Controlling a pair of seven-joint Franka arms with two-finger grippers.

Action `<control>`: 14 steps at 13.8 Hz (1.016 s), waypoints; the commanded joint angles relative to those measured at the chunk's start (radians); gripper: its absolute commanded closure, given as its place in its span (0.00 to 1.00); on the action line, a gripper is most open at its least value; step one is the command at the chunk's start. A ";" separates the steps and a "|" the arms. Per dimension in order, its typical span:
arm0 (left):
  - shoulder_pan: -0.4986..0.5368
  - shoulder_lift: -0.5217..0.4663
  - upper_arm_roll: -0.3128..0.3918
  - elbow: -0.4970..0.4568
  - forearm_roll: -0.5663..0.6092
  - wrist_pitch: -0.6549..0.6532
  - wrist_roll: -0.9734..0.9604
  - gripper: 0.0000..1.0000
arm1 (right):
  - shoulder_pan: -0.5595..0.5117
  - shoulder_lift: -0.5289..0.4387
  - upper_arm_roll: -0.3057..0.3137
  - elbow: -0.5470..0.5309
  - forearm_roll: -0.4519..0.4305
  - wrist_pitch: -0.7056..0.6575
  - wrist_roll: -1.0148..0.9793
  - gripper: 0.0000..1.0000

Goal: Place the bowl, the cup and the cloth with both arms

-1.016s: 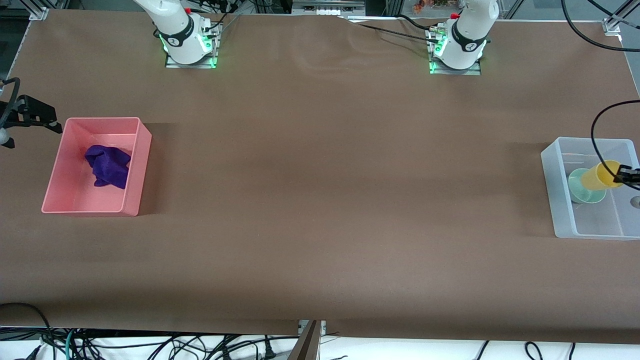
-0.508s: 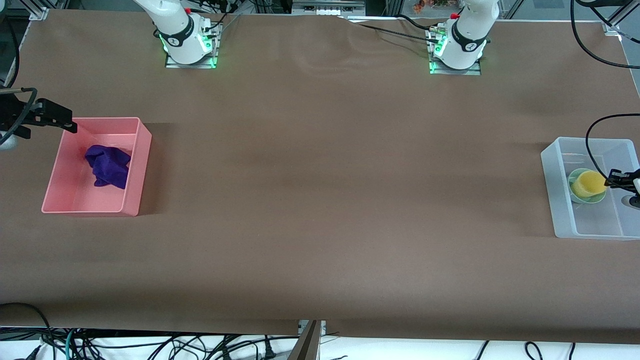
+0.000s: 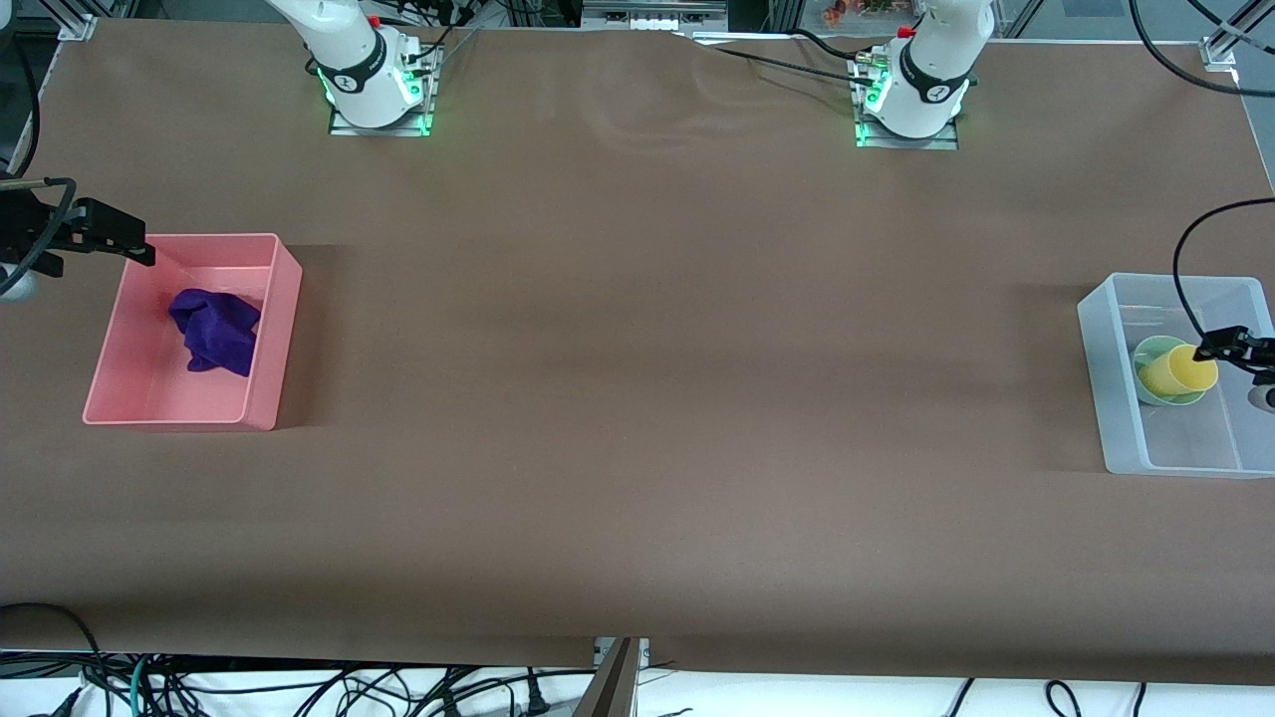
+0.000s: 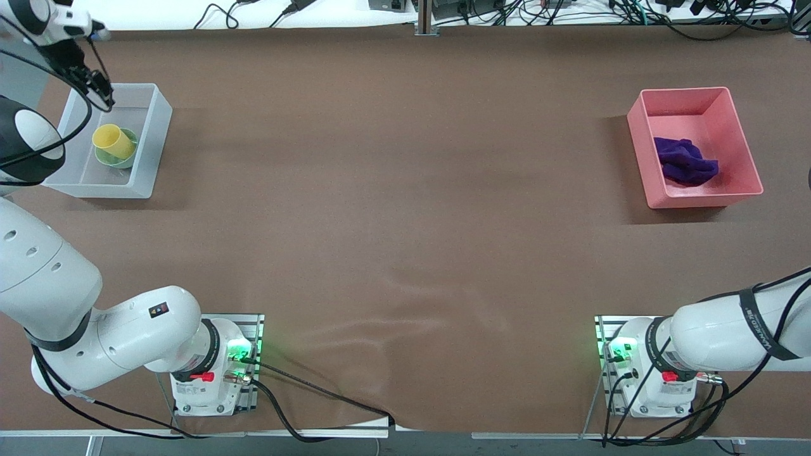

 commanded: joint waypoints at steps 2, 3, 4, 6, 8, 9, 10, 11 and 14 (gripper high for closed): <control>-0.027 -0.117 -0.168 -0.013 0.007 -0.175 -0.261 0.00 | -0.005 -0.012 0.007 -0.013 -0.001 0.006 0.004 0.00; -0.027 -0.137 -0.229 -0.013 0.003 -0.228 -0.368 0.00 | -0.005 -0.012 0.007 -0.013 -0.001 0.004 0.002 0.00; -0.025 -0.152 -0.288 -0.003 -0.001 -0.260 -0.437 0.00 | -0.005 -0.012 0.007 -0.012 -0.001 0.004 0.002 0.00; -0.024 -0.173 -0.372 0.034 -0.015 -0.312 -0.458 0.00 | -0.005 -0.012 0.007 -0.012 0.001 0.006 0.002 0.00; -0.123 -0.238 -0.325 -0.002 -0.079 -0.311 -0.486 0.00 | -0.005 -0.012 0.007 -0.012 0.001 0.004 0.002 0.00; -0.231 -0.286 -0.210 -0.031 -0.098 -0.303 -0.527 0.00 | -0.005 -0.012 0.007 -0.013 0.001 0.004 0.002 0.00; -0.349 -0.326 -0.088 -0.076 -0.128 -0.276 -0.571 0.00 | -0.005 -0.012 0.007 -0.012 0.001 0.004 0.002 0.00; -0.408 -0.369 -0.011 -0.122 -0.165 -0.233 -0.611 0.00 | -0.007 -0.012 0.007 -0.012 0.001 0.004 0.002 0.00; -0.495 -0.520 0.073 -0.291 -0.197 -0.078 -0.625 0.00 | -0.007 -0.012 0.007 -0.012 -0.001 0.004 0.002 0.00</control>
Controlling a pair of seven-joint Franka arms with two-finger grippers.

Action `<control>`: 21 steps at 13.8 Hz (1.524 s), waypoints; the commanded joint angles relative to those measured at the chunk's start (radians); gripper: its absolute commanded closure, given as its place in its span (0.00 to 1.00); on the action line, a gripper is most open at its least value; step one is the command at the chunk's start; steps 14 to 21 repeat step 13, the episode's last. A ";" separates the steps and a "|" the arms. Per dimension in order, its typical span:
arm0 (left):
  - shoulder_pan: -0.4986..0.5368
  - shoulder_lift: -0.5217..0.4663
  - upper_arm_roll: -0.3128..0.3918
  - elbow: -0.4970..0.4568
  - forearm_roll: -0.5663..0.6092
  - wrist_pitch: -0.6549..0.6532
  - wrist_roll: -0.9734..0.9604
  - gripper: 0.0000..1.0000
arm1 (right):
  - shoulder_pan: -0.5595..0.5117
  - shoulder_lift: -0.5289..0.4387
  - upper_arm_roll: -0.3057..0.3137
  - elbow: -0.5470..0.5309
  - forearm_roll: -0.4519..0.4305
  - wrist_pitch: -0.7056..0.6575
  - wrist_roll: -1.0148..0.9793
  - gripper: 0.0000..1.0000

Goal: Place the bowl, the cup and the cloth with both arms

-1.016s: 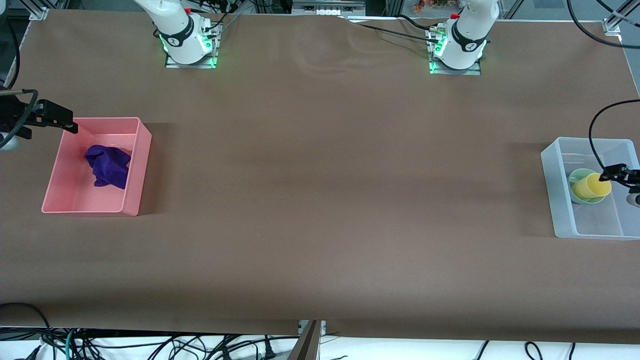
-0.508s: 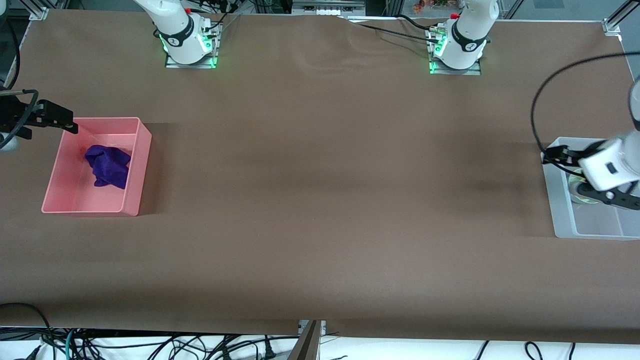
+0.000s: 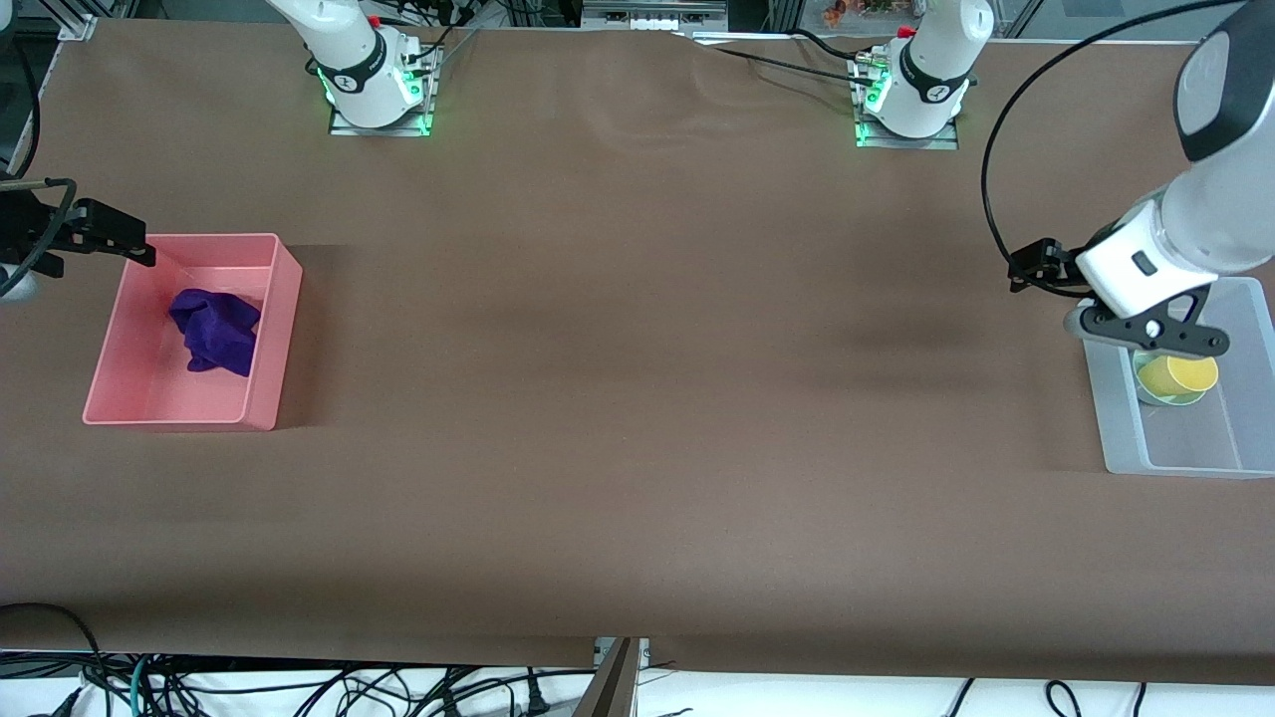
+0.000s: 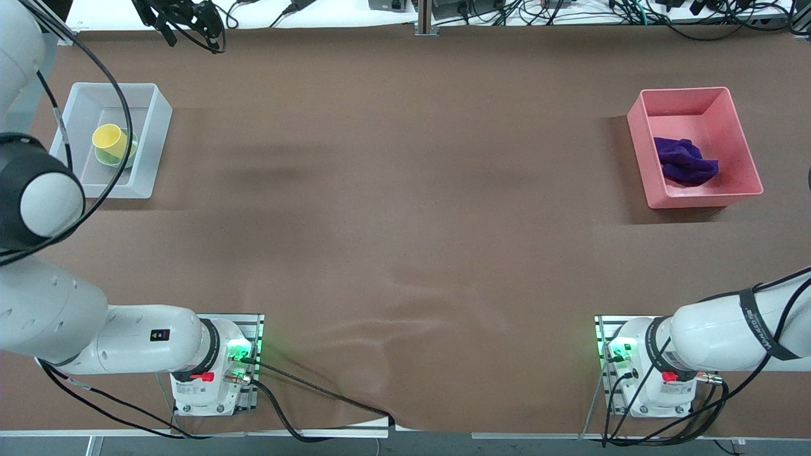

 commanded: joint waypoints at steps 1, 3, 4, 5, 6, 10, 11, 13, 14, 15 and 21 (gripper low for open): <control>-0.063 -0.149 0.078 -0.172 -0.027 0.096 -0.018 0.00 | -0.007 -0.013 0.007 -0.011 -0.001 0.004 0.002 0.00; -0.055 -0.148 0.089 -0.173 -0.032 0.088 -0.015 0.00 | -0.007 -0.013 0.007 -0.011 -0.001 0.004 0.001 0.00; -0.052 -0.154 0.089 -0.172 -0.046 0.084 -0.018 0.00 | -0.007 -0.013 0.007 -0.011 0.001 0.004 0.001 0.00; -0.050 -0.162 0.089 -0.176 -0.050 0.082 -0.020 0.00 | -0.007 -0.013 0.007 -0.013 0.001 0.004 0.001 0.00; -0.049 -0.171 0.089 -0.180 -0.050 0.084 -0.020 0.00 | -0.007 -0.013 0.006 -0.013 0.002 0.004 0.001 0.00; -0.049 -0.172 0.089 -0.190 -0.052 0.082 -0.011 0.00 | -0.007 -0.013 0.006 -0.011 0.004 0.004 0.002 0.00; -0.049 -0.172 0.089 -0.190 -0.050 0.082 -0.011 0.00 | -0.007 -0.013 0.006 -0.013 0.004 0.004 0.002 0.00; -0.049 -0.172 0.091 -0.190 -0.050 0.081 -0.011 0.00 | -0.007 -0.013 0.006 -0.013 0.007 0.004 0.001 0.00; -0.049 -0.172 0.091 -0.190 -0.050 0.081 -0.011 0.00 | -0.007 -0.013 0.006 -0.013 0.007 0.004 0.001 0.00; -0.049 -0.172 0.091 -0.190 -0.050 0.081 -0.011 0.00 | -0.007 -0.013 0.006 -0.013 0.007 0.004 0.001 0.00; -0.049 -0.172 0.091 -0.190 -0.050 0.081 -0.011 0.00 | -0.007 -0.013 0.006 -0.013 0.007 0.004 0.001 0.00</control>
